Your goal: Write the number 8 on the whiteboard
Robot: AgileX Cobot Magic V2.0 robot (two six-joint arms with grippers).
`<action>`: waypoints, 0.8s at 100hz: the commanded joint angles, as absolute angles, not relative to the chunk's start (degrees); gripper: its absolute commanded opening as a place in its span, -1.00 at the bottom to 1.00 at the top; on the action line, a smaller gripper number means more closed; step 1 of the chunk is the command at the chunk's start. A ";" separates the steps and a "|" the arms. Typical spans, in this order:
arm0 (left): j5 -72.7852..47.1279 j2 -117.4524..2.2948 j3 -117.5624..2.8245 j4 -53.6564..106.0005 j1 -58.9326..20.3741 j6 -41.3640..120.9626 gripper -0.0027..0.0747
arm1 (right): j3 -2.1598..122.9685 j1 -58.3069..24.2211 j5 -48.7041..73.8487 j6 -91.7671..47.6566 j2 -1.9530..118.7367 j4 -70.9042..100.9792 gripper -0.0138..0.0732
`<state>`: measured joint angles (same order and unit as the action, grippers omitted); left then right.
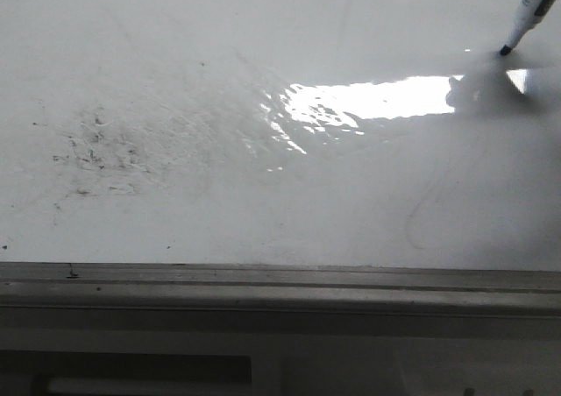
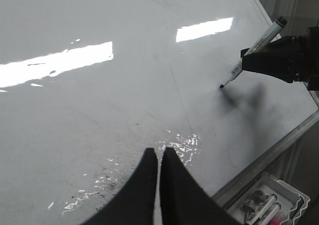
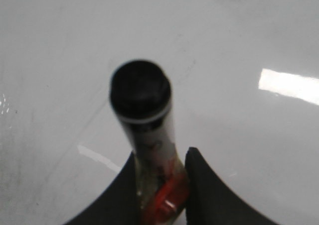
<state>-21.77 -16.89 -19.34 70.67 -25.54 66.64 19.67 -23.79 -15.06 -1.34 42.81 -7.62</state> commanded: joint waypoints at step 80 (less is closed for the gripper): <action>-20.72 -17.23 -20.83 73.40 -25.43 66.56 -0.98 | 21.01 -21.91 3.85 1.89 39.02 -9.99 -0.79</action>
